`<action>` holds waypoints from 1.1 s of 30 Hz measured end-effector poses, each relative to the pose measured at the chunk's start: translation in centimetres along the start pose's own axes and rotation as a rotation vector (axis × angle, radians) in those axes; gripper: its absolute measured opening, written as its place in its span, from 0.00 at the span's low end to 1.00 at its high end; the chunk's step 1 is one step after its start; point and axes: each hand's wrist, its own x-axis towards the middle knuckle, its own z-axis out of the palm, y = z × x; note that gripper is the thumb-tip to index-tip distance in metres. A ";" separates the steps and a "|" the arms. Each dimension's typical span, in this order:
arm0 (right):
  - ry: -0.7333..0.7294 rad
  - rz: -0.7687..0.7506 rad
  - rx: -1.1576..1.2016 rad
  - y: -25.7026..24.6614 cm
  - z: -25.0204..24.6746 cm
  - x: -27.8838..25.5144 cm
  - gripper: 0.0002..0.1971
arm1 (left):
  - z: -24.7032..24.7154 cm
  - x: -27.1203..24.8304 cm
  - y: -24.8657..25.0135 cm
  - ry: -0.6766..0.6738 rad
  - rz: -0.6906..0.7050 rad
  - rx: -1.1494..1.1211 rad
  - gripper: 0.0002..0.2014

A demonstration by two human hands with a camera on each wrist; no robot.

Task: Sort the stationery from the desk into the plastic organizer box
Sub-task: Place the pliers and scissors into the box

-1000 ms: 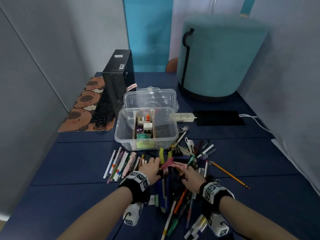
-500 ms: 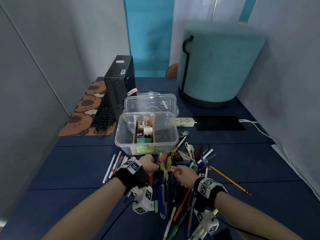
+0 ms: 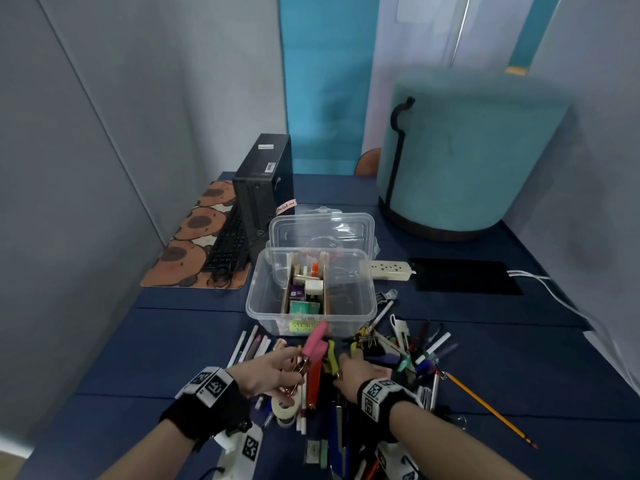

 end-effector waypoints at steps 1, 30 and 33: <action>0.012 0.011 0.006 0.1 0.1 0.2 0.20 | -0.1 0.1 0.0 -0.012 0.009 -0.022 0.28; -0.230 0.013 1.637 3.9 -3.9 -6.6 0.18 | 2.4 1.1 2.5 0.391 0.150 -0.331 0.09; -0.336 -0.070 1.703 3.8 -4.7 -7.7 0.17 | 3.0 1.4 2.7 0.417 0.159 -0.272 0.14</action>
